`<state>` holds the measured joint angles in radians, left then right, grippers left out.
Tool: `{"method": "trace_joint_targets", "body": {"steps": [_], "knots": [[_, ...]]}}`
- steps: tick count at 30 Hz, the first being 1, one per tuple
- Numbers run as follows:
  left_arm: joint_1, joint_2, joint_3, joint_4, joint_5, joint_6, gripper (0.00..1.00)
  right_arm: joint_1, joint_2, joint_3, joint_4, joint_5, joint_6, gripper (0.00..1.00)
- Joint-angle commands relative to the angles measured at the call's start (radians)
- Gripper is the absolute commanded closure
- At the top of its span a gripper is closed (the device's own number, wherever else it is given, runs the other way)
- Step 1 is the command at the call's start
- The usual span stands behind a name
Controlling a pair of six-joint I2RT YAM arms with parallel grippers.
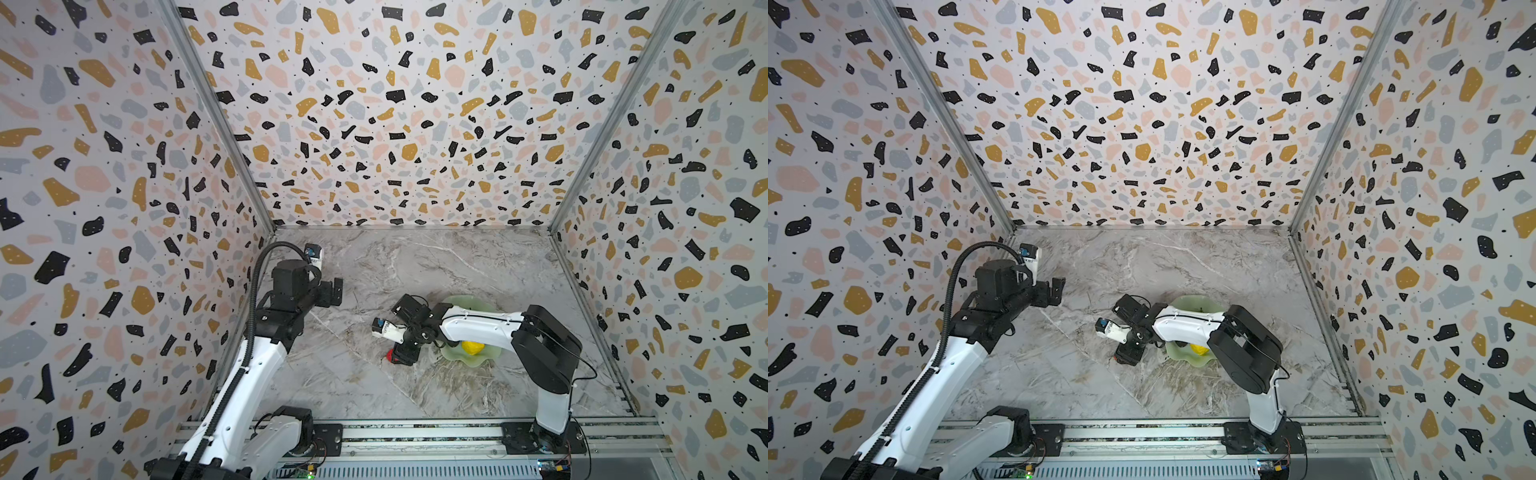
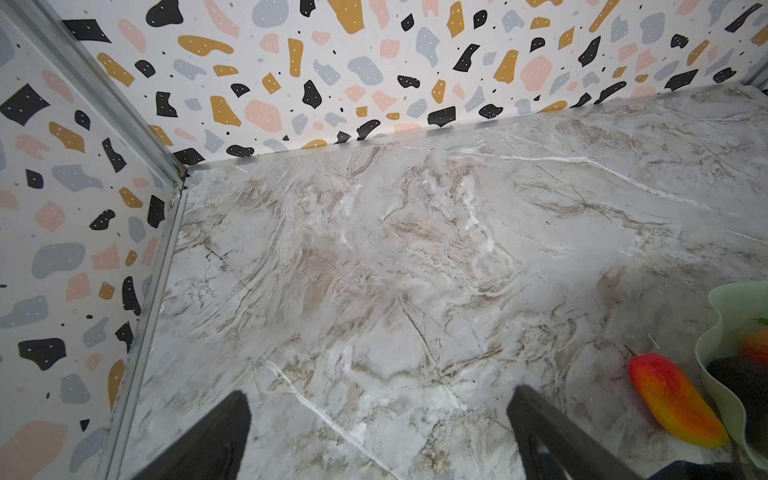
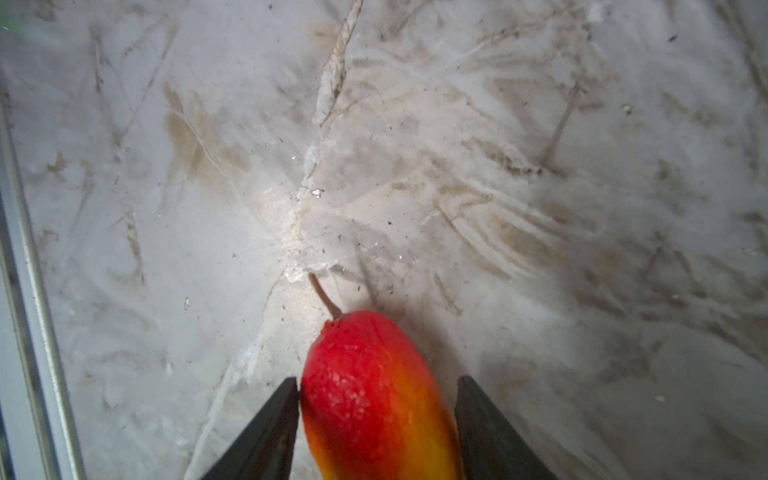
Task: Place and organize the fake fruits in the fruit bowl
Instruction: 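Lift the mango over the green bowl and release it inside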
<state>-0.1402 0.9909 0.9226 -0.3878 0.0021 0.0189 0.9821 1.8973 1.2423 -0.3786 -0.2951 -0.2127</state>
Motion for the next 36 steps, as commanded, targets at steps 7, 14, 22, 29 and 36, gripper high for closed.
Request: {"method": "trace_joint_targets", "body": {"steps": [7,14,22,29,36], "knots": [[0.005,-0.015,-0.004,0.023,-0.001,0.006,0.01,0.006,0.003,0.022,-0.021,0.005,0.004,0.52],[0.005,-0.015,-0.002,0.020,-0.002,0.005,0.00,0.007,0.026,0.053,-0.039,0.007,-0.007,0.64],[0.005,-0.017,-0.004,0.021,-0.002,0.004,0.00,-0.004,-0.034,0.080,-0.051,0.029,0.003,0.86],[0.005,-0.018,-0.004,0.021,-0.006,0.005,0.00,-0.180,-0.284,0.048,-0.018,0.027,0.148,0.95],[0.005,-0.019,-0.003,0.023,-0.001,0.005,0.00,-0.381,-0.465,-0.053,-0.163,0.396,0.353,0.99]]}}
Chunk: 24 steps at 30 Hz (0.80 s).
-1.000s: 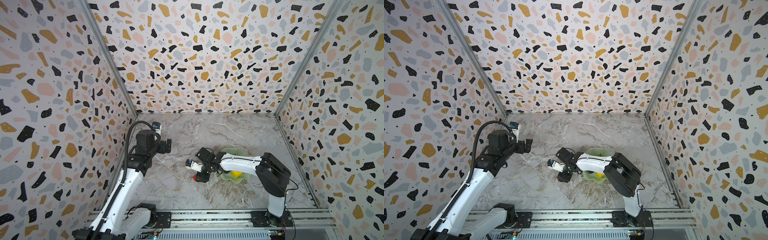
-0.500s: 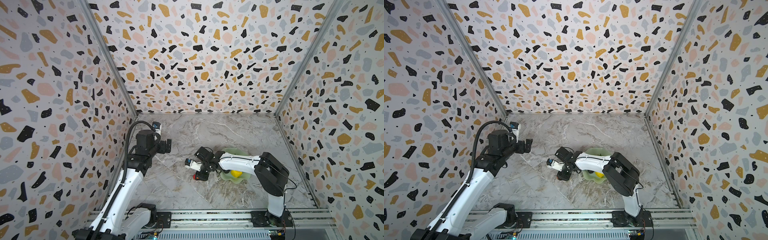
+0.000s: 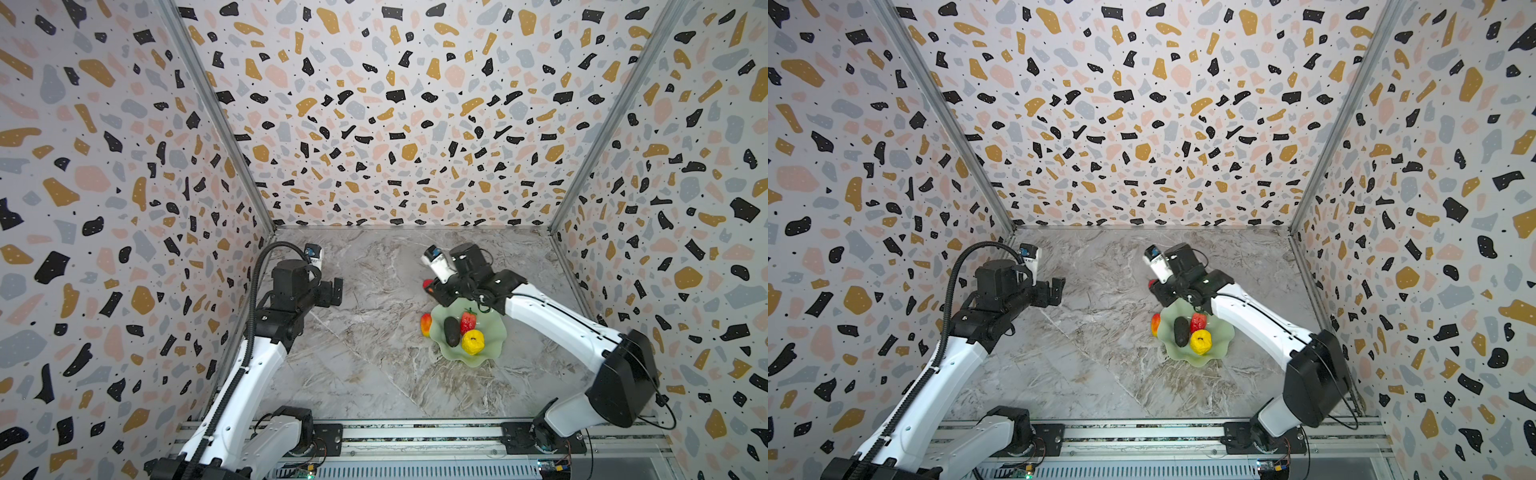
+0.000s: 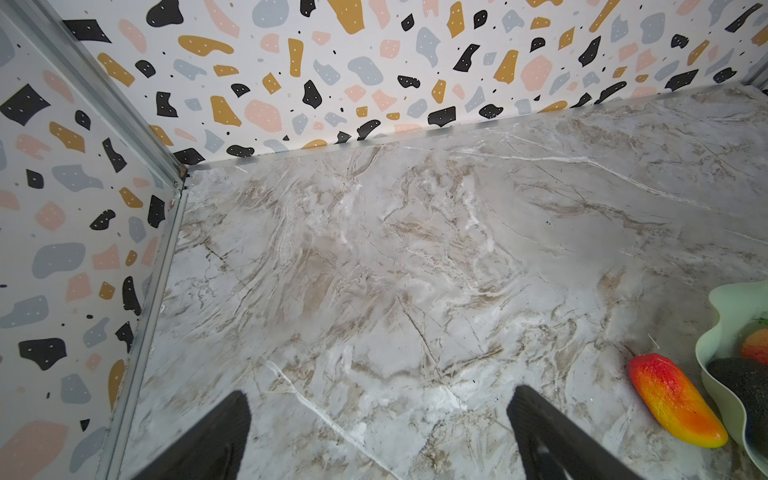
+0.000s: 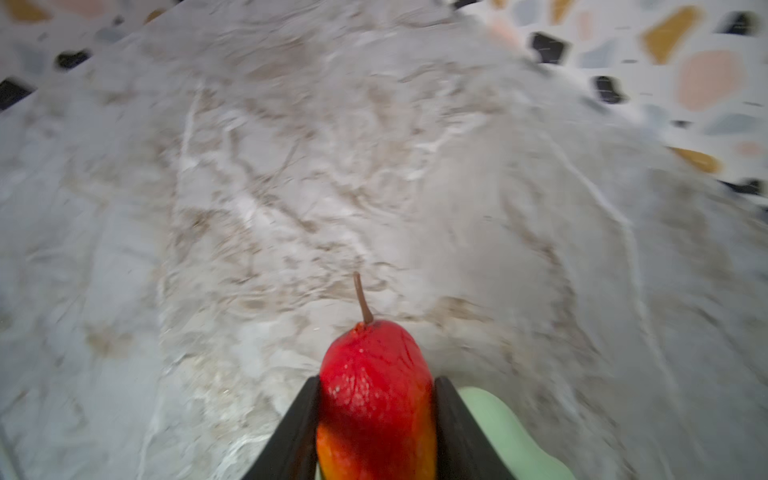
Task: Place and organize the fake fruits in the fruit bowl
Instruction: 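Lift the mango over the green bowl and release it inside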
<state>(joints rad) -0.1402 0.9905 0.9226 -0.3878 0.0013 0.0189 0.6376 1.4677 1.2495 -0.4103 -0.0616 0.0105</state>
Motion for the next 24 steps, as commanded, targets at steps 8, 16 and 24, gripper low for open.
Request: {"method": "trace_joint_targets", "body": {"steps": [8,16,24], "knots": [[0.005,-0.012,-0.002,0.024,0.018,0.003,0.00,-0.174,-0.207,-0.234,-0.202,0.256,0.315,1.00],[0.005,-0.021,-0.002,0.026,0.019,0.004,0.00,-0.199,-0.173,-0.390,-0.067,0.216,0.370,1.00],[0.005,-0.023,-0.004,0.026,0.007,0.004,0.00,-0.199,-0.126,-0.423,-0.010,0.206,0.375,0.77]]}}
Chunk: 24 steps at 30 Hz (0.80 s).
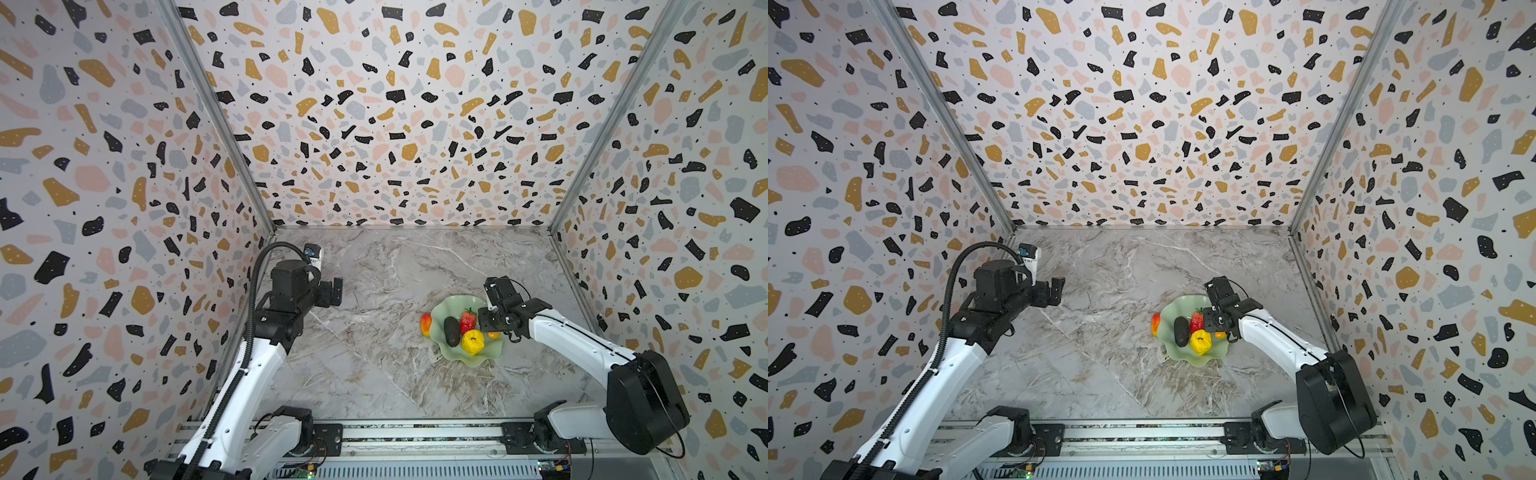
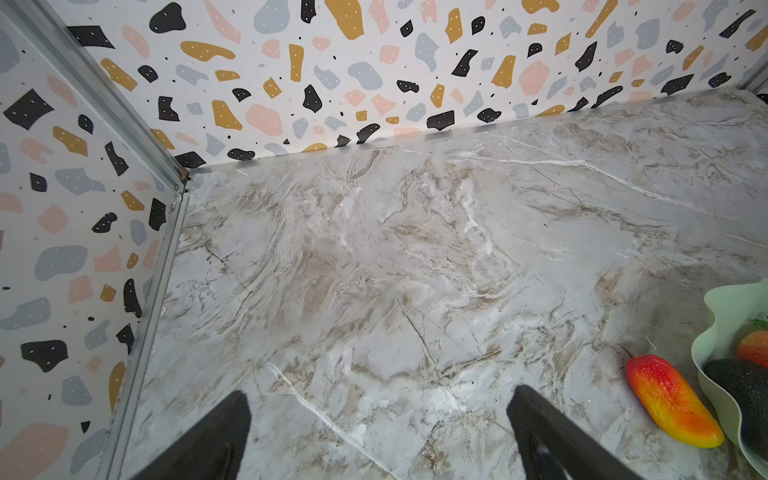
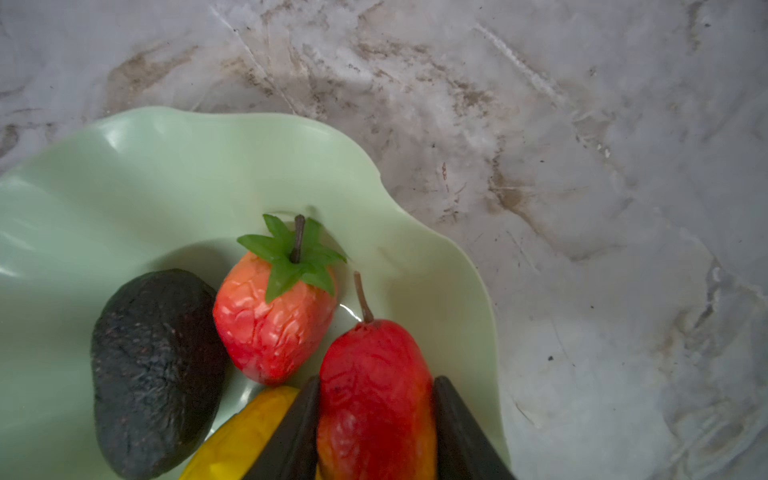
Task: Place and organize the fake fruits in the fruit bowl
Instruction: 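Lift the mango over the green bowl and release it inside, then reach the right gripper to the small red-orange fruit and grasp it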
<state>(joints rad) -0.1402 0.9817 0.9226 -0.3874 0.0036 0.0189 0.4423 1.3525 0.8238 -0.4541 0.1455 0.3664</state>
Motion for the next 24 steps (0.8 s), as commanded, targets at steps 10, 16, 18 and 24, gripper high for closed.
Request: {"method": "trace_joint_targets", "body": {"steps": [10,16,18,24], "knots": [[0.005,-0.012,-0.004,0.025,0.006,0.005,0.00,0.036,0.013,0.217,-0.091,0.096,-0.075,0.09],[0.005,-0.005,-0.002,0.025,0.002,0.005,0.00,0.176,0.159,0.440,-0.100,0.021,-0.228,0.01],[0.005,-0.005,-0.002,0.023,0.001,0.004,0.00,0.229,0.259,0.538,-0.144,0.011,-0.257,0.01],[0.005,-0.008,-0.004,0.023,-0.002,0.006,0.00,0.354,0.465,0.695,-0.142,-0.045,-0.365,0.01]]}}
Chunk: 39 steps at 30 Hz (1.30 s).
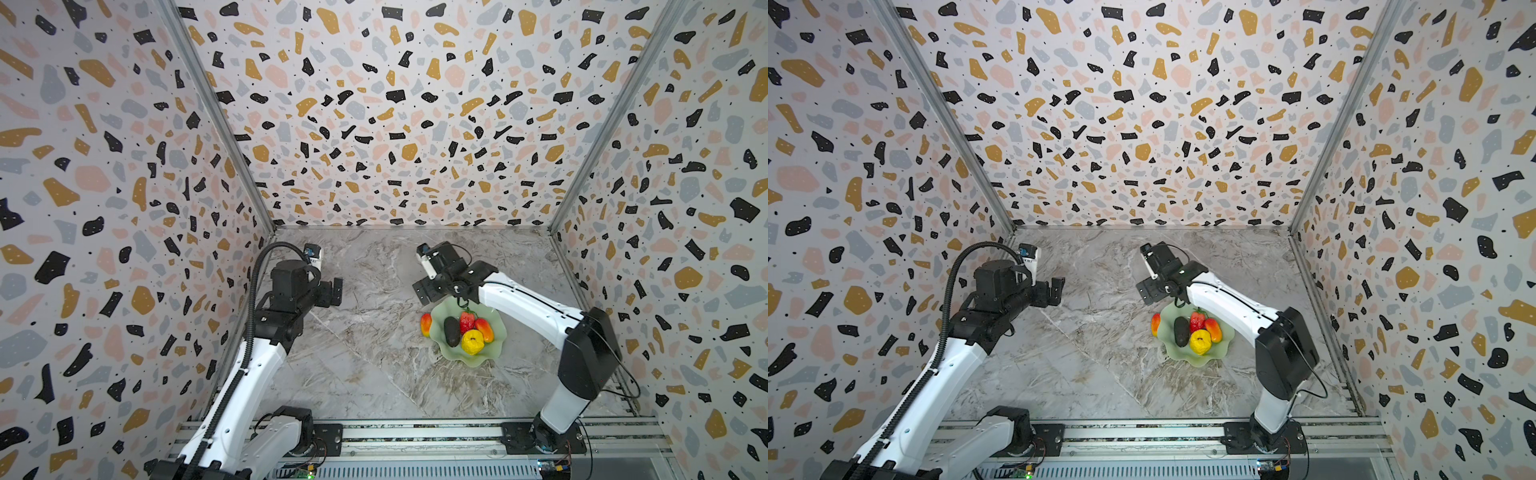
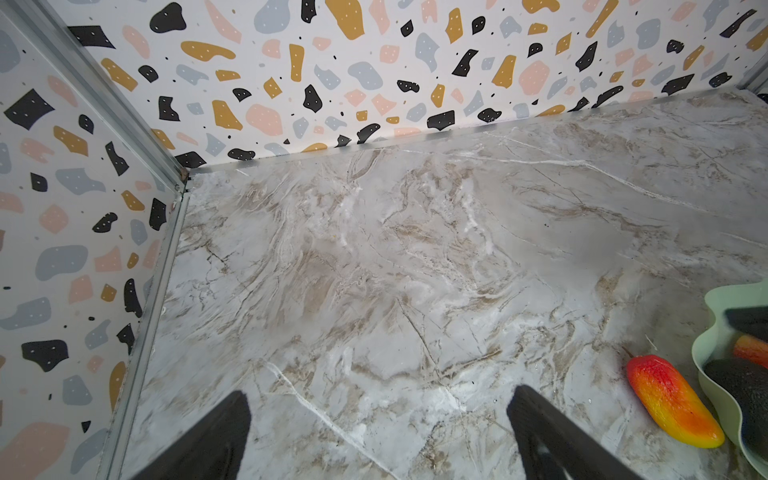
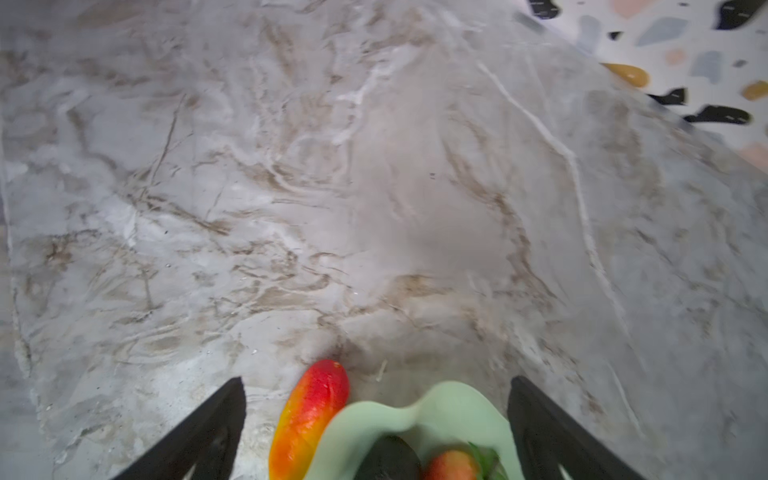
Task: Place and organize the fake fruits in the fruit bowl
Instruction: 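Reach the right gripper to the small red-orange fruit and grasp it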
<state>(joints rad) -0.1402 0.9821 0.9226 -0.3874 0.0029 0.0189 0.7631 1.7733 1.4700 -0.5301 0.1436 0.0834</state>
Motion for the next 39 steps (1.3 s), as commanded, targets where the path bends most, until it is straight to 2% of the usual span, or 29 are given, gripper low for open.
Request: {"method": "trace_joint_targets", "body": {"steps": [1,9,21,39], "knots": [[0.005,-0.011,-0.004,0.024,-0.002,0.005,0.01,0.042,0.071,0.065,-0.069,-0.054,-0.091,0.01],[0.005,-0.014,-0.005,0.024,-0.006,0.006,0.00,0.073,0.213,0.143,-0.150,-0.070,-0.109,0.01],[0.005,-0.006,-0.005,0.024,-0.006,0.007,0.00,0.070,0.196,0.036,-0.155,-0.105,-0.092,0.01],[0.005,-0.009,-0.005,0.023,-0.005,0.005,0.00,0.045,0.174,-0.013,-0.209,-0.099,-0.090,0.01]]}}
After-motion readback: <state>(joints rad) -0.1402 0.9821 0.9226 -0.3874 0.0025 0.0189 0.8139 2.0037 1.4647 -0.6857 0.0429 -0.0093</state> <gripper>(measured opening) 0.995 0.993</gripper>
